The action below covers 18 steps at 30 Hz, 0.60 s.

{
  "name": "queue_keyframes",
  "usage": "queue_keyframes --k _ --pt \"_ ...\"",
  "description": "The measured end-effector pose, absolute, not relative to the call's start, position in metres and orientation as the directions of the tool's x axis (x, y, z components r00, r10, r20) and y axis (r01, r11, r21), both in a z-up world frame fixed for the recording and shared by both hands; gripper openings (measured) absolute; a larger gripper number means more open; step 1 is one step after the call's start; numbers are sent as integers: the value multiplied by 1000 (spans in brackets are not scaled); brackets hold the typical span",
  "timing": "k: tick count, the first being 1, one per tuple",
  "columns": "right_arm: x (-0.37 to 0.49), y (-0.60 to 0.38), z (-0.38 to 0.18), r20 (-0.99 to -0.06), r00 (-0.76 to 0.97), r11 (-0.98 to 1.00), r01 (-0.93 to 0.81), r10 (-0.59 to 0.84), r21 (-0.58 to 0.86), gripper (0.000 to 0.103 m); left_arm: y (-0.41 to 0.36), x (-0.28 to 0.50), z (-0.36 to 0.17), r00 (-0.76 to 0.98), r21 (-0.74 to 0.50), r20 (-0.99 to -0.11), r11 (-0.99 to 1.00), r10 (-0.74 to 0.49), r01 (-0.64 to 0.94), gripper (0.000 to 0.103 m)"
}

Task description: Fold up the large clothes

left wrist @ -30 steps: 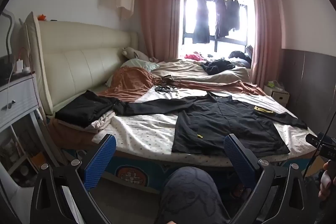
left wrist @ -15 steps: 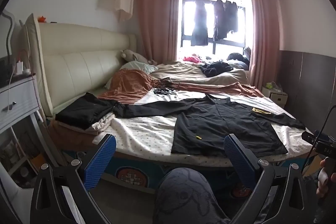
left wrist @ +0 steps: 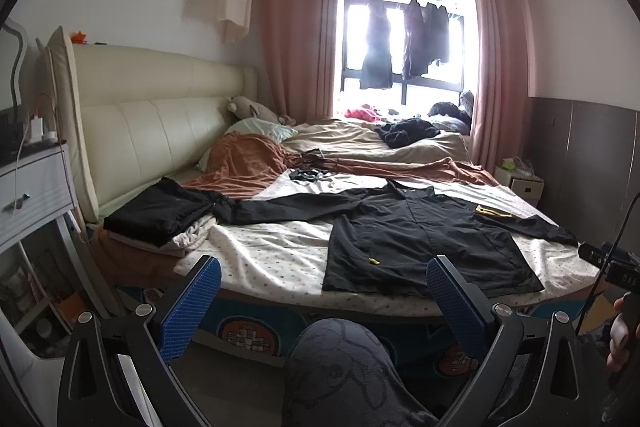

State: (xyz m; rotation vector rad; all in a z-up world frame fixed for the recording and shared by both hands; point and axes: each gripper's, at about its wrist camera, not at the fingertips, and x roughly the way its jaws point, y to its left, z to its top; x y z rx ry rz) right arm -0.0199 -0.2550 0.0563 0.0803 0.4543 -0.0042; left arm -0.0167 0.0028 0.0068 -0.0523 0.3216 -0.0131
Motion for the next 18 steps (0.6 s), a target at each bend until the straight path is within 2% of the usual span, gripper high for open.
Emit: queue_keyframes --k 18 --pt "-20 -256 64 -432 902 997 9 27 82 103 -1 -18 5 951 -61 -307 998 -26 8 103"
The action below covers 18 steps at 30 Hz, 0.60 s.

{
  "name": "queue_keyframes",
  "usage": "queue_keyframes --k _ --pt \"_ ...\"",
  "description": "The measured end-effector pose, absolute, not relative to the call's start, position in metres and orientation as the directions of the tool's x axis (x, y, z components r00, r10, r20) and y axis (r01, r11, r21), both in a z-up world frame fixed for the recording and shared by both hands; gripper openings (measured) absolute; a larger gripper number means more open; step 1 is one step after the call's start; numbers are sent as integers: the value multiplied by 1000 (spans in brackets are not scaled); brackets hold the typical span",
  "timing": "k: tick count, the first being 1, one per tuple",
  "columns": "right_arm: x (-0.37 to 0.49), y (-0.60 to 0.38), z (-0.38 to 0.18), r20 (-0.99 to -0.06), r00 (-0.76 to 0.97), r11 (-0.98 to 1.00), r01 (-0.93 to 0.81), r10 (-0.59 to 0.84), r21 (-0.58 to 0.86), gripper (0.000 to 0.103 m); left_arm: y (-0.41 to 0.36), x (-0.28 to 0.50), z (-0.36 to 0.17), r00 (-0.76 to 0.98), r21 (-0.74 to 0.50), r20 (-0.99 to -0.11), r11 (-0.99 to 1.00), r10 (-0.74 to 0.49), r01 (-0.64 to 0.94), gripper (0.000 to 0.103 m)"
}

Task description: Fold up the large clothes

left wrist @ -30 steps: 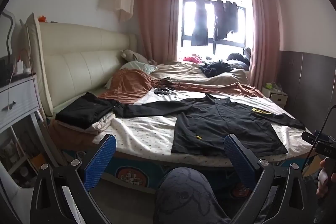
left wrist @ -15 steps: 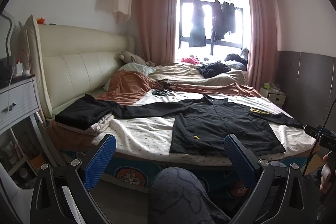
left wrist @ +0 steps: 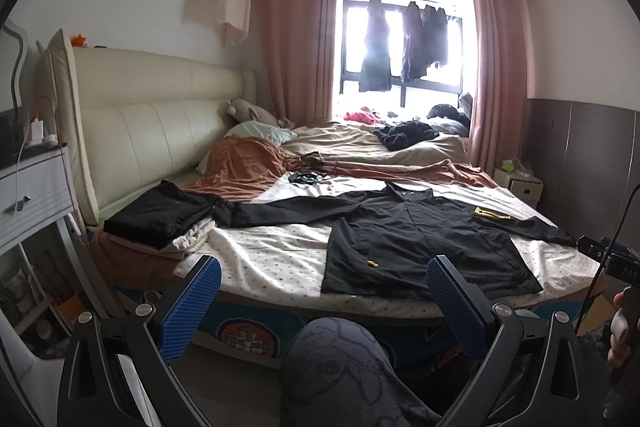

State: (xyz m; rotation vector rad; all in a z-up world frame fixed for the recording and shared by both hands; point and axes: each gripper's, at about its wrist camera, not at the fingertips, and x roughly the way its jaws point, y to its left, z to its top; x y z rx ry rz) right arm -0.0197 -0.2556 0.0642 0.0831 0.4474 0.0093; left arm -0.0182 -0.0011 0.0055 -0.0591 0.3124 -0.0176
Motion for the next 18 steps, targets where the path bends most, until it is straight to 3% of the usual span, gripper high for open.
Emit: queue_keyframes --k 18 --pt "-15 -253 63 -435 900 996 15 27 93 103 -2 -18 3 951 -61 -308 998 -25 6 103"
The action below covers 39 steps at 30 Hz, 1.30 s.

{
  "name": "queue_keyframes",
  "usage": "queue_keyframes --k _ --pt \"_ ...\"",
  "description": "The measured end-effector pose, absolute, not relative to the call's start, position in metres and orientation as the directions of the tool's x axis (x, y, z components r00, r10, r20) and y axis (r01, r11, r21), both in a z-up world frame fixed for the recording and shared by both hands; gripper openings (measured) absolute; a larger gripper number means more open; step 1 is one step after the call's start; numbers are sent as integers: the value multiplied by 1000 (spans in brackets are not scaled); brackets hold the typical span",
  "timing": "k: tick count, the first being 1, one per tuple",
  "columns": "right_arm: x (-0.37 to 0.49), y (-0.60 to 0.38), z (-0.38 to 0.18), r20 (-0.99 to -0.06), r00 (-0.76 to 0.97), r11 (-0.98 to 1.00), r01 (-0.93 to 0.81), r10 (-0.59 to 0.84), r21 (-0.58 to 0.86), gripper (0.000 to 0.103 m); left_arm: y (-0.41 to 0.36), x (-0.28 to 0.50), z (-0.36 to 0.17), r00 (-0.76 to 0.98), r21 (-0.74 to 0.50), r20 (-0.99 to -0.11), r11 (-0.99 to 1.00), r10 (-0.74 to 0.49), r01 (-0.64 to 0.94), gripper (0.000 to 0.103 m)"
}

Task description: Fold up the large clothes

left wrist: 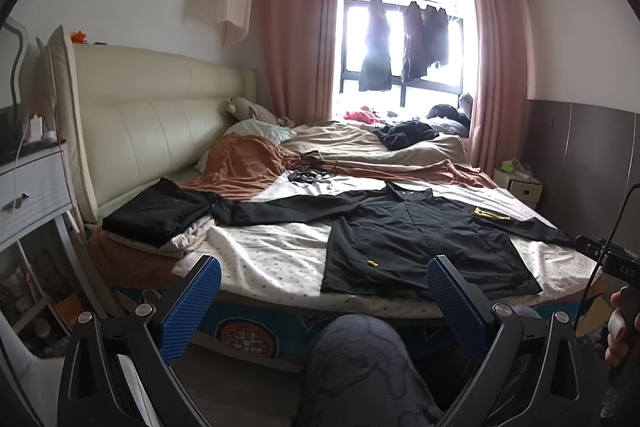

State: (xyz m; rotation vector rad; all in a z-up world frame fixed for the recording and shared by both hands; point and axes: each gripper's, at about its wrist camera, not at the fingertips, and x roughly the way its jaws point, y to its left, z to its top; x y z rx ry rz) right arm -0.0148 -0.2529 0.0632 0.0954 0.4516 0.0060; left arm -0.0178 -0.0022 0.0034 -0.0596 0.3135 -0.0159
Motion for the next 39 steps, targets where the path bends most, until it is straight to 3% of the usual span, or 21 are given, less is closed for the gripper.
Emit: queue_keyframes --k 24,39 --pt "8 -260 61 -460 888 995 28 19 95 103 3 2 2 945 -90 -324 996 -35 6 103" --pt "74 -250 69 -473 880 997 0 39 81 103 19 60 -1 936 -127 -352 990 9 -58 103"
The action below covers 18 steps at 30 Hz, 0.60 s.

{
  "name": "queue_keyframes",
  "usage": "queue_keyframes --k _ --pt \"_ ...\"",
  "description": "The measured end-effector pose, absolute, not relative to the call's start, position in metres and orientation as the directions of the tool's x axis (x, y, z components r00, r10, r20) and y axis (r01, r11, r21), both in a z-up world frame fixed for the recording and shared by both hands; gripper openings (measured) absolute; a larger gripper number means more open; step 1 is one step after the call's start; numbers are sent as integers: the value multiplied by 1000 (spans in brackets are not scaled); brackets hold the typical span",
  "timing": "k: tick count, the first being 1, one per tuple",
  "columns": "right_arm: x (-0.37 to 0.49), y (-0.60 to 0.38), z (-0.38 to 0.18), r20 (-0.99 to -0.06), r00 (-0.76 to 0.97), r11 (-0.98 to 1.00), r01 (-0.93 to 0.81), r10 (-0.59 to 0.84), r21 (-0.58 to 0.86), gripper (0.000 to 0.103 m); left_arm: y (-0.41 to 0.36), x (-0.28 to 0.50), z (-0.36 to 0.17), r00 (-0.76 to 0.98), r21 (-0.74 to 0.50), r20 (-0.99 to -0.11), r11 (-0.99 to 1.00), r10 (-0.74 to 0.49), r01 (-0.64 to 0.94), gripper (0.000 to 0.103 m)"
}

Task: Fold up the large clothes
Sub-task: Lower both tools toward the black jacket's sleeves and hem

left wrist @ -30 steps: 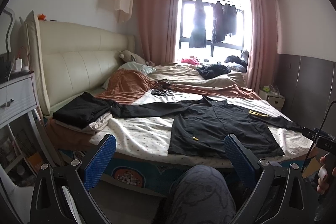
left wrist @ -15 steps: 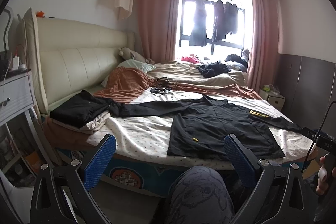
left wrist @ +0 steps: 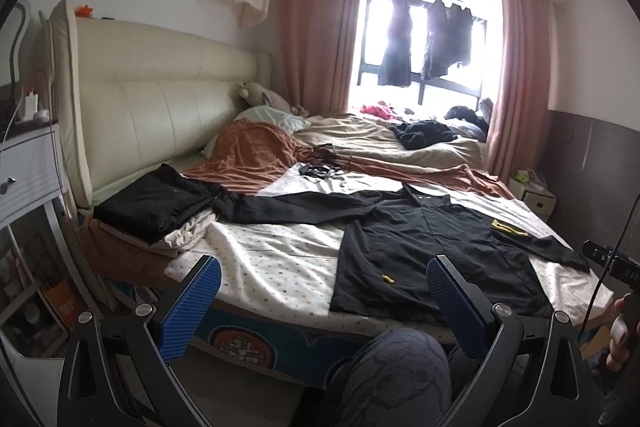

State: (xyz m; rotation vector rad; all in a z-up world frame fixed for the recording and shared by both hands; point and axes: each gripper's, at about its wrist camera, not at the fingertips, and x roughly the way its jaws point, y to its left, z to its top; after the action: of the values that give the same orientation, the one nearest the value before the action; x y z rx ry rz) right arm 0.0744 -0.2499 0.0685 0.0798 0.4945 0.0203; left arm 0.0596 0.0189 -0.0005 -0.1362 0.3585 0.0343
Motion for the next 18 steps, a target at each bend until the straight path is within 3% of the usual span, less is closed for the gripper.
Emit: queue_keyframes --k 18 --pt "205 -268 46 -523 846 987 -22 102 159 103 31 192 -10 880 -126 -471 982 63 -138 103"
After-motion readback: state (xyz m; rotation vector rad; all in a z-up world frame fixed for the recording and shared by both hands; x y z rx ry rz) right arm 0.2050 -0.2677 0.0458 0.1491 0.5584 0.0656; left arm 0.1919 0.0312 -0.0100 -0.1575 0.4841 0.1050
